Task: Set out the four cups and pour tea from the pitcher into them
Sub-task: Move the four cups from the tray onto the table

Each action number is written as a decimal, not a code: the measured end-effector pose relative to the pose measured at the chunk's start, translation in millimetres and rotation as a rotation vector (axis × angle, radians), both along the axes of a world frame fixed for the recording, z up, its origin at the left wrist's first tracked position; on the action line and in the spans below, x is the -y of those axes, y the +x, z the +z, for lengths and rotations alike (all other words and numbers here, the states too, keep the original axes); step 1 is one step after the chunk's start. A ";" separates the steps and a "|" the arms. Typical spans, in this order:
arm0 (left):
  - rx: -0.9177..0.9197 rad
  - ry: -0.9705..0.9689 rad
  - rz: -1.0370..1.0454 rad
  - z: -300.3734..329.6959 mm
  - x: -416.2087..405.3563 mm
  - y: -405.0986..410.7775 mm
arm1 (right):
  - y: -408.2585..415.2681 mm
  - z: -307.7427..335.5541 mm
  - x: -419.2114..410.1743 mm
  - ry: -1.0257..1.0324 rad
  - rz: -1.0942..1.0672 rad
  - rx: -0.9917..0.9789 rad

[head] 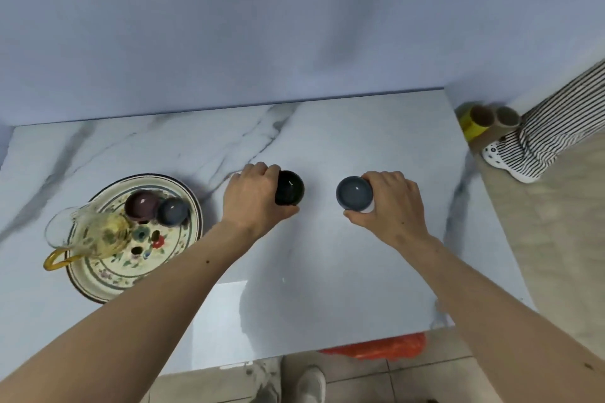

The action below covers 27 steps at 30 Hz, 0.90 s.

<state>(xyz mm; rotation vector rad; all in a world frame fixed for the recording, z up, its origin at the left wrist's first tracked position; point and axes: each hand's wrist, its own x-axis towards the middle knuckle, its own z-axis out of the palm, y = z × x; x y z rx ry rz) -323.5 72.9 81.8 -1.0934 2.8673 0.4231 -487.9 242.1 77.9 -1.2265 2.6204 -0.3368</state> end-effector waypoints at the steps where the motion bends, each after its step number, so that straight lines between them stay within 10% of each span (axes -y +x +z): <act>1: 0.000 0.008 -0.006 -2.3 -1.0 -12.9 | -11.8 -3.1 -3.6 0.002 -0.012 0.001; 27: 0.031 -0.035 0.075 -148.2 -27.9 -205.2 | -222.2 -150.4 -18.9 0.007 0.006 0.039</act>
